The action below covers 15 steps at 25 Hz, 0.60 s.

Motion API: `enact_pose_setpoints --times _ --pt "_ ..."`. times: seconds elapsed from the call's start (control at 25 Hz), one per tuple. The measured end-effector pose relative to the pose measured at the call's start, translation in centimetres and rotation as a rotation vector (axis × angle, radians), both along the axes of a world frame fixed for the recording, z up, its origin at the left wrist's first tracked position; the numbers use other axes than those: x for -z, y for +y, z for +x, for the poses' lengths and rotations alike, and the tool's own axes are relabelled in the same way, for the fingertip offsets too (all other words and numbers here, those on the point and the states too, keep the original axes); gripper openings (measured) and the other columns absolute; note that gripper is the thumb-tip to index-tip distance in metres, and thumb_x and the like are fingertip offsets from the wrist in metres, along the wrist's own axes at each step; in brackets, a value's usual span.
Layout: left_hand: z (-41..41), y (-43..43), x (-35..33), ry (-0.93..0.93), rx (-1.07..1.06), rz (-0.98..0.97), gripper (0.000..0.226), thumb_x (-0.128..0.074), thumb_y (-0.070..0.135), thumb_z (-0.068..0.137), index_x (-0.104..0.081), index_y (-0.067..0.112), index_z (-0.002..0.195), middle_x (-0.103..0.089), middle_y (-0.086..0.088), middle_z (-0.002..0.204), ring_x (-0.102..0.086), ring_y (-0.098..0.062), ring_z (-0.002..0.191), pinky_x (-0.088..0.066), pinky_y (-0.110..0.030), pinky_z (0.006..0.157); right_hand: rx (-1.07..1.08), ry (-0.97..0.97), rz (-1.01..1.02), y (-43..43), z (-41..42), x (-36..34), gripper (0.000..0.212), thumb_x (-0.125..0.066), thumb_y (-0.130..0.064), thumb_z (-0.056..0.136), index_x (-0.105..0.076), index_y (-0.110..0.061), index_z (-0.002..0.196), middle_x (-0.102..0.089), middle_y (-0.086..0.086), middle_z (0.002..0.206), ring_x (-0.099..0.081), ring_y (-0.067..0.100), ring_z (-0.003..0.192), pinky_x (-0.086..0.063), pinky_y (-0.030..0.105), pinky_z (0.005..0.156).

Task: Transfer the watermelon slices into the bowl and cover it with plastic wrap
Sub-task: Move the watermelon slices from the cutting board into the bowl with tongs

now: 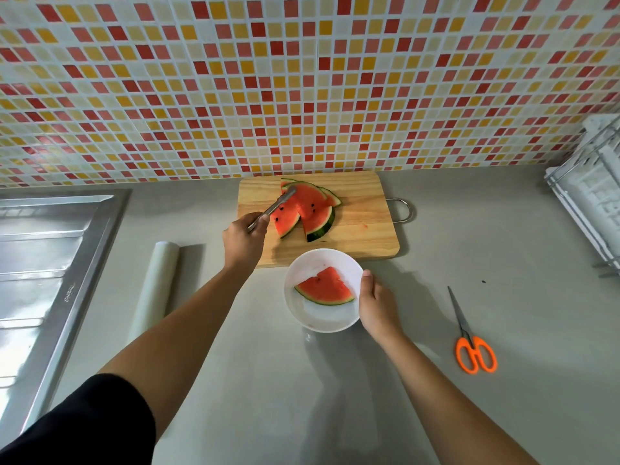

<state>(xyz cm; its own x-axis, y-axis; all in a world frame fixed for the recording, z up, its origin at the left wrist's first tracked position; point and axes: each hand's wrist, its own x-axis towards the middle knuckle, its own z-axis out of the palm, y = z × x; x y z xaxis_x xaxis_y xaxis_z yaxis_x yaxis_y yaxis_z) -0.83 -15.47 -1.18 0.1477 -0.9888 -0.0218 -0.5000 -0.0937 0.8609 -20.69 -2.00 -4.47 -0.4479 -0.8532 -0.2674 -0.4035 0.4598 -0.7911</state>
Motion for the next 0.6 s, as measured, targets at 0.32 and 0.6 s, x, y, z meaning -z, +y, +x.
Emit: enact_pose_setpoints --times 0.32,0.6 --pt "1.5 3.0 -1.1 0.335 -0.133 0.107 0.028 -0.059 0.031 0.091 -0.068 0.011 0.108 -0.06 0.0 0.071 -0.045 -0.013 0.06 -0.039 -0.03 0.063 0.011 -0.037 -0.008 0.0 0.2 -0.3 0.042 -0.025 -0.033 0.099 -0.042 -0.016 0.064 -0.052 0.002 0.063 -0.049 0.017 0.062 -0.034 0.032 0.057" --pt "4.7 10.8 -1.8 0.527 0.02 0.225 0.015 -0.061 0.02 0.09 -0.071 0.009 0.093 -0.052 0.007 0.057 -0.034 -0.006 0.046 -0.03 -0.017 0.043 0.027 -0.093 0.021 -0.1 0.3 -0.4 0.043 -0.023 -0.036 0.098 -0.048 -0.016 0.07 -0.053 -0.003 0.066 -0.05 0.011 0.063 -0.034 0.031 0.061"
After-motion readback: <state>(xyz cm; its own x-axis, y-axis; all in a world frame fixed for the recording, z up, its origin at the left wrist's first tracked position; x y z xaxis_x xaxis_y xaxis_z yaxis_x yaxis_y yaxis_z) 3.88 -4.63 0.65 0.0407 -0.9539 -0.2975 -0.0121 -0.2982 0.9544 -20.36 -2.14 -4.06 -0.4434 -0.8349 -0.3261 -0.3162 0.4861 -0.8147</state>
